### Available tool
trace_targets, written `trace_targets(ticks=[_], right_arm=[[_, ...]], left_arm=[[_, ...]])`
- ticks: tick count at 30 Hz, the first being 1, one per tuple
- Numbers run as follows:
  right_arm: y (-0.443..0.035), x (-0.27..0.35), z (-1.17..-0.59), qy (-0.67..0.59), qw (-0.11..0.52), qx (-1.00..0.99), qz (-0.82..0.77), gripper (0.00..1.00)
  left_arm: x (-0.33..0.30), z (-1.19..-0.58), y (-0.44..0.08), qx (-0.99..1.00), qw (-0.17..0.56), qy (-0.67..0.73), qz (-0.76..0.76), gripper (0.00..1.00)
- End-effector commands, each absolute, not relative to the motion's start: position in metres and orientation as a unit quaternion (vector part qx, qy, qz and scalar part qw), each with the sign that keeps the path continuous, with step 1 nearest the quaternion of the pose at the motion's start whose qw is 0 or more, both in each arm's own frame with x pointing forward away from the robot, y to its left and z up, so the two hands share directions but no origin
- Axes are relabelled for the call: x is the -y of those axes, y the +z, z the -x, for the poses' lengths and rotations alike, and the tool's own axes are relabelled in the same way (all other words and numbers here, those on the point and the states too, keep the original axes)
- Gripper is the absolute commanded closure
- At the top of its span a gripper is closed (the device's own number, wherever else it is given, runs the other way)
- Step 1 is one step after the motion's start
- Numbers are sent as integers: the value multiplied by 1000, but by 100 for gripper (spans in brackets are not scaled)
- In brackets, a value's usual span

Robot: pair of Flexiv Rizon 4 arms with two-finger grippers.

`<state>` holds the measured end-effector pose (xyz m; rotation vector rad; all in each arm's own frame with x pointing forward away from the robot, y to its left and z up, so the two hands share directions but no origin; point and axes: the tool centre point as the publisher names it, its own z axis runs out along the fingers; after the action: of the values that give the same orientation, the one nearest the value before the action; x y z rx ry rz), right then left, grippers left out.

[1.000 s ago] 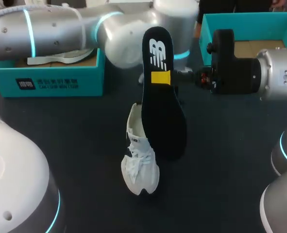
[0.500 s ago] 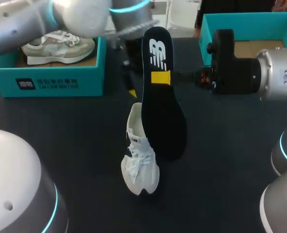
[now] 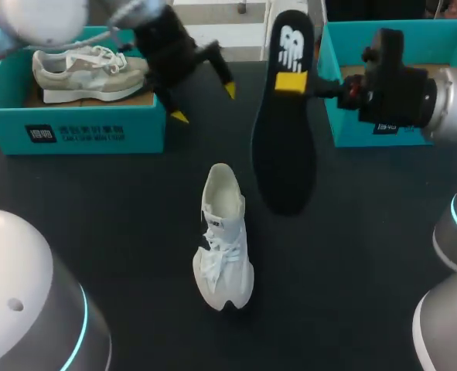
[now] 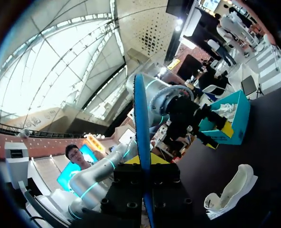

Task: Take the shoe out of the shoebox, open the shoe tongue, remove and reinsert the insole, then place the shoe into the shoebox

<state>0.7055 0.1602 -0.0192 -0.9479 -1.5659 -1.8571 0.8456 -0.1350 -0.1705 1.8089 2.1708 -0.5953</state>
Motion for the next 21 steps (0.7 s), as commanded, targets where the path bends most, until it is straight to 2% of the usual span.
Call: trace_targets(ticks=[1,7,15,21], right_arm=[[-22,-155,-742,-672,287,581,359,100],[-46,-151,-778,-656,339,528,420,100],[-74,-155,-815,-609,364,497,499,100],[-88,-164,-825,-613,366,466,522,100]], left_arm=[[97,-829,-150,-693,263,-309,-596,0],[77,-823,-129,-662,317,-353,-581,0],[63,-808,-113,-624,368,-393,-567,0],[66,-794,-105,-618,368,-399,-568,0]])
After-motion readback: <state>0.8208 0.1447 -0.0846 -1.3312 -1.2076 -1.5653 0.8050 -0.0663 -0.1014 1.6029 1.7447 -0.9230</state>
